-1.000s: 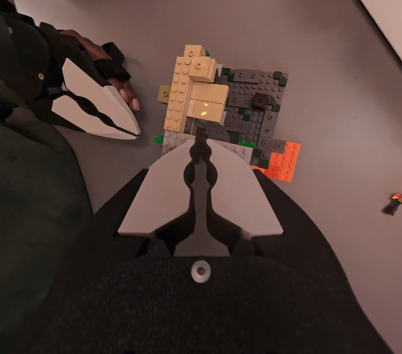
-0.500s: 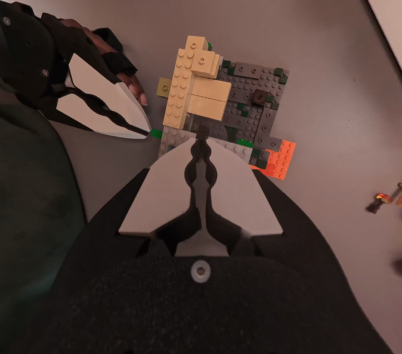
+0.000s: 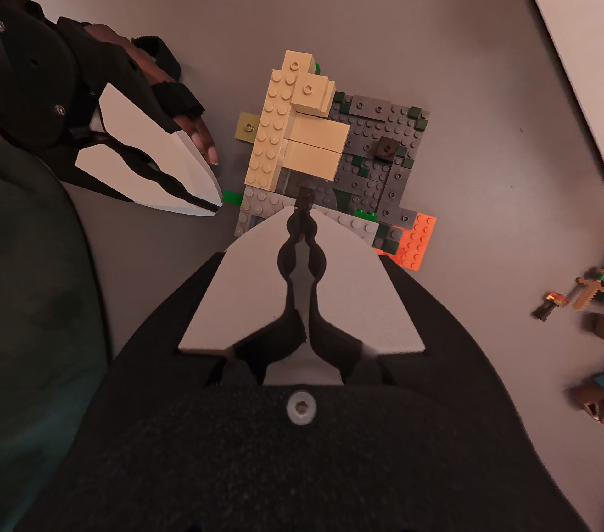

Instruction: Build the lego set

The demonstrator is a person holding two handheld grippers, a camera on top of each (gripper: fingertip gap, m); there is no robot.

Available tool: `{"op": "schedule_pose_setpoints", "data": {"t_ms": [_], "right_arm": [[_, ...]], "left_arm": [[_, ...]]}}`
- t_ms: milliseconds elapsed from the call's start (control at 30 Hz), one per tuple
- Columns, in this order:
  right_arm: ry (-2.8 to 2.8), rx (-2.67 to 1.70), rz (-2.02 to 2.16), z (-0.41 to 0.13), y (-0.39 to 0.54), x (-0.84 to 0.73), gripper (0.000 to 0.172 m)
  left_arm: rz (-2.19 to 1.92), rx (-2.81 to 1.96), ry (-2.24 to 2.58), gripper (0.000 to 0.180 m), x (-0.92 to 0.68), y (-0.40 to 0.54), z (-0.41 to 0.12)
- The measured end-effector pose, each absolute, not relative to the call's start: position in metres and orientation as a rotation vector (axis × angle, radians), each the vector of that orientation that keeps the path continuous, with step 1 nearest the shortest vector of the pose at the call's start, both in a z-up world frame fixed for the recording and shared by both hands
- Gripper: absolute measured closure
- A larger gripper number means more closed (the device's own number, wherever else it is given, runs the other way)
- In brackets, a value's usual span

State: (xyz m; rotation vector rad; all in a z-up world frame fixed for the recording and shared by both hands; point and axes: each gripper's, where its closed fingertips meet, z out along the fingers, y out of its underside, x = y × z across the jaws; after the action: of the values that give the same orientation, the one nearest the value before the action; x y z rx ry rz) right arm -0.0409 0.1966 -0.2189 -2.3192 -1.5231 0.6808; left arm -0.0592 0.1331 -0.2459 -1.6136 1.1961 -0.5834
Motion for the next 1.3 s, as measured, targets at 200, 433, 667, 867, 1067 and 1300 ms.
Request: {"op": "schedule_pose_setpoints", "data": {"t_ms": [200, 433, 667, 867, 1067, 1300], "right_arm": [[-1.479, -2.31, 0.664, -0.217, 0.2, -0.039, 0.162], [-1.478, -2.284, 0.648, -0.216, 0.197, -0.041, 0.156], [-1.515, -2.328, 0.623, -0.218, 0.195, -0.043, 0.159], [-1.512, -2.359, 0.638, -0.219, 0.194, -0.043, 0.159], [-1.521, -2.367, 0.637, -0.219, 0.193, -0.043, 0.16], [-1.408, -2.255, 0.59, -0.207, 0.188, -0.037, 0.145]], "left_arm": [[-0.576, -1.609, 1.184, 0.177, -0.065, 0.133, -0.245], [-0.578, -1.597, 1.177, 0.178, -0.067, 0.133, -0.241], [-0.574, -1.585, 1.185, 0.178, -0.067, 0.131, -0.239], [-0.577, -1.581, 1.19, 0.178, -0.066, 0.13, -0.238], [-0.573, -1.572, 1.198, 0.178, -0.066, 0.128, -0.238], [-0.58, -1.578, 1.196, 0.179, -0.066, 0.127, -0.241]]}}
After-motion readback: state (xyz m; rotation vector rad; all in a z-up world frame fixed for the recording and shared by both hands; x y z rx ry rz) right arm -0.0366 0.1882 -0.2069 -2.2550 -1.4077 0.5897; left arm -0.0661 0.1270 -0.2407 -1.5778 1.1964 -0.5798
